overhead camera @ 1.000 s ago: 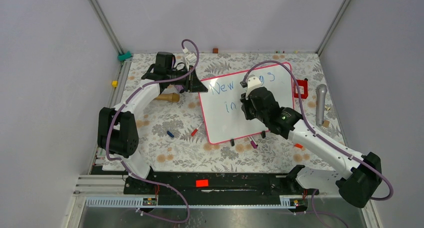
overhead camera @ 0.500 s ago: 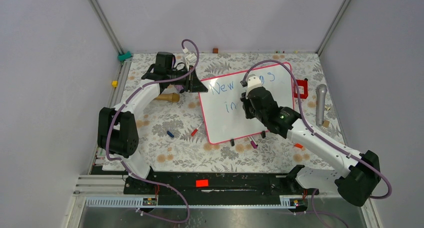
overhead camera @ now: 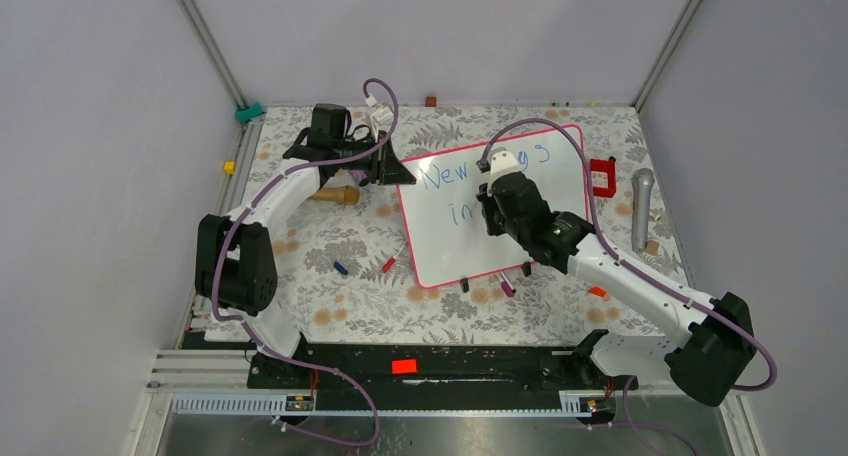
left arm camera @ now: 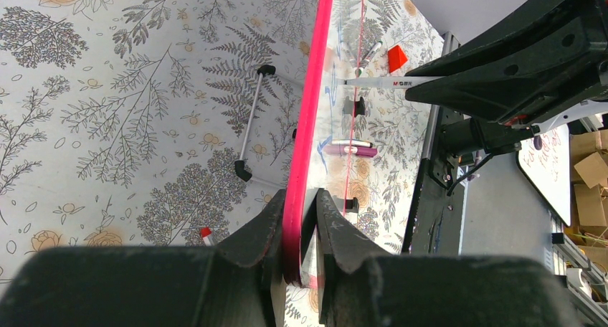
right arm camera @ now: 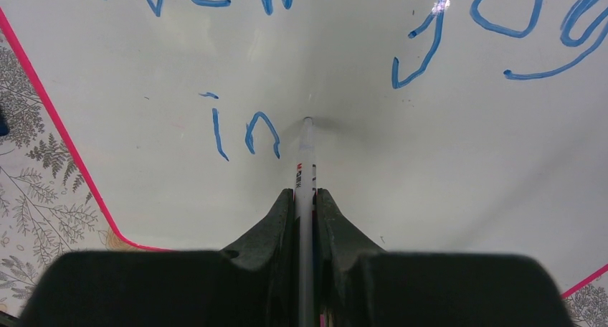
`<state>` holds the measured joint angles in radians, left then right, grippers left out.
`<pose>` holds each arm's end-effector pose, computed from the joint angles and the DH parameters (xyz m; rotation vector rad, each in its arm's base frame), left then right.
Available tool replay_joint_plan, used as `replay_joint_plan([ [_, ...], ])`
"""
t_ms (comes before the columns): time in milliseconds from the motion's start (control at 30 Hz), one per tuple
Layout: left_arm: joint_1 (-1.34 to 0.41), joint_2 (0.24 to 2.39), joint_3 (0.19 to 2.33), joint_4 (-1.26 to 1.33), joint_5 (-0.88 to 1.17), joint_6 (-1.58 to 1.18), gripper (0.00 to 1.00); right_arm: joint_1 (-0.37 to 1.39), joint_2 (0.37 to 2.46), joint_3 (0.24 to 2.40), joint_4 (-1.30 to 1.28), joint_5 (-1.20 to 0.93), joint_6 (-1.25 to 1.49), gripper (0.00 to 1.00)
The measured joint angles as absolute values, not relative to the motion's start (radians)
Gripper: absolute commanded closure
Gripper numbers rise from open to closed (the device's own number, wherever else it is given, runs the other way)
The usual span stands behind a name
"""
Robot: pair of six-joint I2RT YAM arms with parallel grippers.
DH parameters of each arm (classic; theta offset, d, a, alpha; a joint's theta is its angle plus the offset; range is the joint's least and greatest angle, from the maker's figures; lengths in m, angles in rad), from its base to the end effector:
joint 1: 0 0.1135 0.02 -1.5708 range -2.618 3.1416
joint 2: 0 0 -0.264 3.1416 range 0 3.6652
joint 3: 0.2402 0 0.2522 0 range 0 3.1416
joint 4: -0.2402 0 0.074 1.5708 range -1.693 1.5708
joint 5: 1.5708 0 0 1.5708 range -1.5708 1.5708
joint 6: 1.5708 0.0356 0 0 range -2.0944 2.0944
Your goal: Write a sentence on the whiteboard
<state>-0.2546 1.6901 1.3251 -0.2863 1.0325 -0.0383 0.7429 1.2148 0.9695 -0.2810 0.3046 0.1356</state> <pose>0.3552 -0.1240 0.2883 0.7945 1.9770 -1.3000 0.2087 0.1772 0.3054 -0.4444 2.0298 0.2191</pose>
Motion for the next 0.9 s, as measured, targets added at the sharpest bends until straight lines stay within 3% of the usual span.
replay_joint_plan([
  [900, -0.255, 1.690, 1.325, -0.286, 1.032, -0.037, 0.88, 0.743, 1.214, 0.963, -0.332, 0.250, 0.146, 1.00],
])
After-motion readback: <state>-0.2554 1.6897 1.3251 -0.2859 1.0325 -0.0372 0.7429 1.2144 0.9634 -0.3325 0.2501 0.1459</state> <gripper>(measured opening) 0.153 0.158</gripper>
